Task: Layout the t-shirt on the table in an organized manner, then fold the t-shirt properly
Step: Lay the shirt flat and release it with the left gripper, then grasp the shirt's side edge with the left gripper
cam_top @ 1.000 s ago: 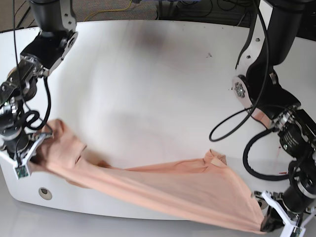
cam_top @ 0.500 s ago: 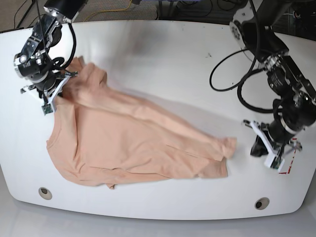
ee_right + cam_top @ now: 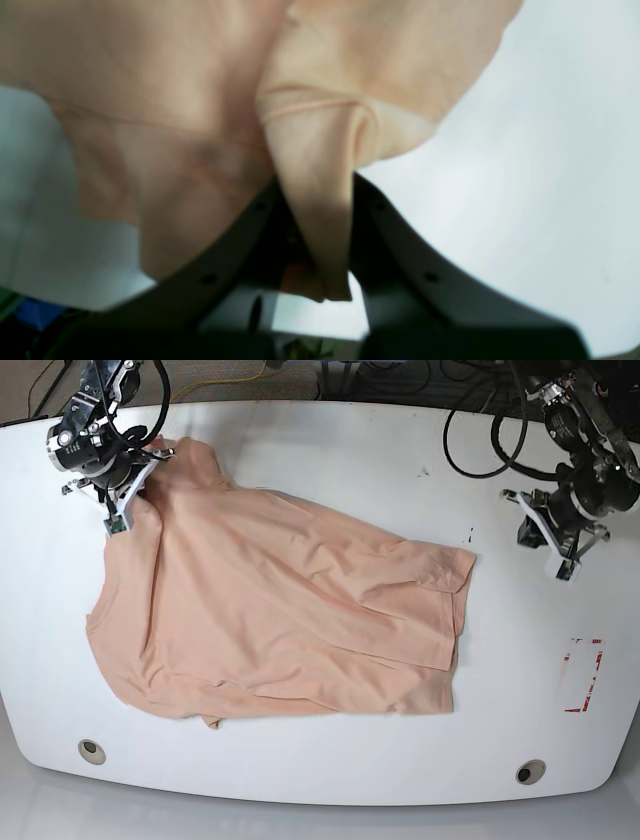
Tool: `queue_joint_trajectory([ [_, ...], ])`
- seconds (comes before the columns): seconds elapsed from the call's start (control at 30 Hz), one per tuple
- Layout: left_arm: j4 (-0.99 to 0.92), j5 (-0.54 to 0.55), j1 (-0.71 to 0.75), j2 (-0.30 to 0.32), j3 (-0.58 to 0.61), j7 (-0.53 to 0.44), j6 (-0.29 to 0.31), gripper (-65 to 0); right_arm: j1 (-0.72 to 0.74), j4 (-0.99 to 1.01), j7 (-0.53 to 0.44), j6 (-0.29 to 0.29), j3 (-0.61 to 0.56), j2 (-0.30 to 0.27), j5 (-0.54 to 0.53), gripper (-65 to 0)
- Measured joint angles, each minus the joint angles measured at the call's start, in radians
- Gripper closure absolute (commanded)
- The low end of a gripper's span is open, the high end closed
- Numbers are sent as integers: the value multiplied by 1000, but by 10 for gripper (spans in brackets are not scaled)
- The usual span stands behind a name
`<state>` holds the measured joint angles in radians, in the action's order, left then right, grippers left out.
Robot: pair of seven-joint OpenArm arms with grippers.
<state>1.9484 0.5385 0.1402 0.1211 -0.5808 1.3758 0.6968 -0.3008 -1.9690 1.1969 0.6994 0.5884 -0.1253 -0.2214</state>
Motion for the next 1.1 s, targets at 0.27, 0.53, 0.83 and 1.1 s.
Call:
queue_joint_trajectory([
  [0.27,0,12,61,21,-14,-3,0,0,-27,1,0,0,-1,1,0,0],
  [0.53,0,5,21,18,-14,0,0,-40,-18,1,-1,0,-3,26,-4,-2],
  [0.83,-45,4,-108,-26,20,-10,-9,-404,9,1,-8,0,-3,23,6,-143],
  [1.1,-209,-21,-221,-52,47,-6,-117,-410,24,1,-5,0,0,23,11,-404],
])
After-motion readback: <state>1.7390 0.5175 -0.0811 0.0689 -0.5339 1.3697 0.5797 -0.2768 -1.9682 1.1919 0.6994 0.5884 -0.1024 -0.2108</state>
